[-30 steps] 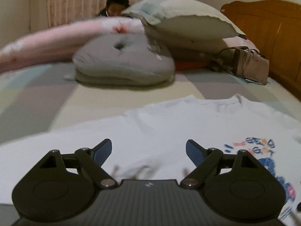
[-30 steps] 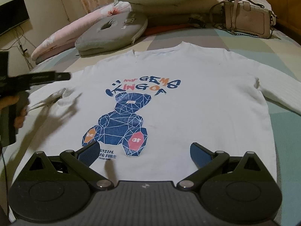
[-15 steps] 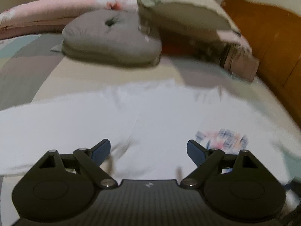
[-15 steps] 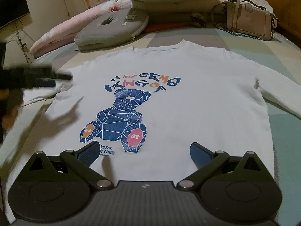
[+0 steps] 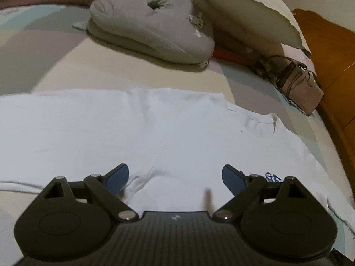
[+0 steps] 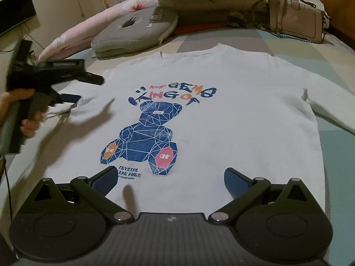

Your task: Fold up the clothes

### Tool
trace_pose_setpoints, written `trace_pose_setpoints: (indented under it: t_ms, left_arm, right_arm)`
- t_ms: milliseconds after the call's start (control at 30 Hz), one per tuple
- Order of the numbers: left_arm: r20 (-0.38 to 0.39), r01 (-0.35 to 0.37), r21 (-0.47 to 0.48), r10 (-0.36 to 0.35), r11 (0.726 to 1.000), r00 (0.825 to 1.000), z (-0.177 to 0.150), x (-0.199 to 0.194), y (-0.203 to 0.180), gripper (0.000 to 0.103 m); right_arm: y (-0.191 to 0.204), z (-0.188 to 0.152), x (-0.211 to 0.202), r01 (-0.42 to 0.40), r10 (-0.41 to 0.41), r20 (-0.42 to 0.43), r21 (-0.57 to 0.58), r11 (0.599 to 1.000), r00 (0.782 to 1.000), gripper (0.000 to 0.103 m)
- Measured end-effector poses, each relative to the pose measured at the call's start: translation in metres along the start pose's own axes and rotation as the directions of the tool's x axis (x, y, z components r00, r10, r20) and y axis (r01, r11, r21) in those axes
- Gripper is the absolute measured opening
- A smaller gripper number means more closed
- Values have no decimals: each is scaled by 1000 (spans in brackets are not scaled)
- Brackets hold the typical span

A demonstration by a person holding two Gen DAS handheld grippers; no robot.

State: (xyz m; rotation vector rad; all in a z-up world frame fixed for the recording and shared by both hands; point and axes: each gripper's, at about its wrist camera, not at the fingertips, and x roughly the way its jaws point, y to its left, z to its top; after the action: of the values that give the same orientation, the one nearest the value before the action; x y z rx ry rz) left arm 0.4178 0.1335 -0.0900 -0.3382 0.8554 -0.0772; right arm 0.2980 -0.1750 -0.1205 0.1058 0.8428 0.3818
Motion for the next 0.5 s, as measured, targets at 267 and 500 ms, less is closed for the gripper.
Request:
trace_pose_setpoints:
  t_ms: [267,500]
  left_arm:
    - [-5,47,108,-46,993,999,-2,-78,-52,92]
    - [-34,42,175,-37,984,999,-64,-107,-87,96]
  right_arm:
    - [-1,3,-11,-32,31,23,9,999,999,103]
    - [-11,7,-27,-73,72,49,21,997,996,103]
